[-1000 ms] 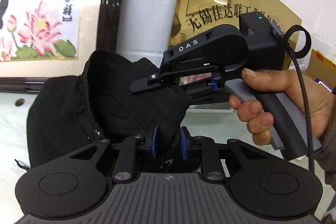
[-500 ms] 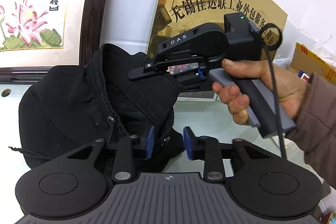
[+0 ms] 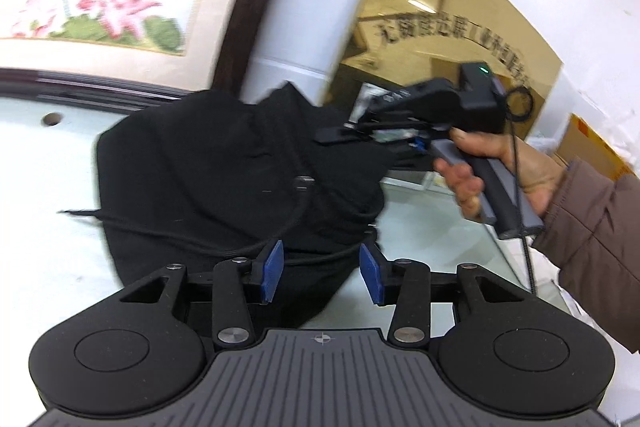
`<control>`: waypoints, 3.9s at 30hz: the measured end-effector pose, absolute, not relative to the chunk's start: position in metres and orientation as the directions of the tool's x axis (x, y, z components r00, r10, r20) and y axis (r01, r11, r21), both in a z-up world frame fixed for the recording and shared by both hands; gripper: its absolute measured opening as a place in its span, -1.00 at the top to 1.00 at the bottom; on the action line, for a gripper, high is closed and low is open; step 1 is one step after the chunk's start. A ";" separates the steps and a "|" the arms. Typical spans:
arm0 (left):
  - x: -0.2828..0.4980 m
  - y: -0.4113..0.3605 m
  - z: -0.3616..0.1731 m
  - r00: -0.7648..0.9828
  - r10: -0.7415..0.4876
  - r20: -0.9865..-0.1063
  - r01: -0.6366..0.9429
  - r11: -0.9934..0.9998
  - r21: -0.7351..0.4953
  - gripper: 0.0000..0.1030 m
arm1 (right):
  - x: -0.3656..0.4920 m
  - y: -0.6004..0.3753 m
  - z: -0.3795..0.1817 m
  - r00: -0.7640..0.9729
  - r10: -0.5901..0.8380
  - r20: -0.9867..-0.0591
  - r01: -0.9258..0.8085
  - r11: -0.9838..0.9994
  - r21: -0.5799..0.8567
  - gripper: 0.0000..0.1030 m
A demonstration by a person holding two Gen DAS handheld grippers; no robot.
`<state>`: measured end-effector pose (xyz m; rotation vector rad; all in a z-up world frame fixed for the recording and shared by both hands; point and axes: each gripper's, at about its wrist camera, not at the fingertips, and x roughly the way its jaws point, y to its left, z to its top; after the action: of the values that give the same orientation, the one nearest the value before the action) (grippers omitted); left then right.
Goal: Fold clothes
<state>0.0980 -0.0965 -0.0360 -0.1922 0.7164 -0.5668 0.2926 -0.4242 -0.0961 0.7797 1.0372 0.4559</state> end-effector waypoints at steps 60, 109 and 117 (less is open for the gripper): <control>0.153 0.012 -0.124 0.444 -0.625 -0.642 -0.152 0.654 -0.741 -0.77 | -0.044 -0.322 0.027 0.942 -0.042 -0.333 -0.069 0.947 -0.313 -1.00; 0.152 0.065 -0.107 0.573 -0.620 -0.537 -0.136 0.574 -0.807 0.67 | -0.030 -0.322 0.026 0.932 0.089 -0.351 -0.130 0.987 -0.096 -1.00; 0.137 0.095 -0.108 0.597 -0.569 -0.565 -0.166 0.601 -0.781 0.67 | -0.023 -0.313 0.024 0.923 0.127 -0.363 -0.166 0.983 -0.077 -1.00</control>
<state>0.1372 0.0953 -0.1081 -0.9221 0.9273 -0.2771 -0.0226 -0.3129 0.0239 -0.1073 0.3648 0.1504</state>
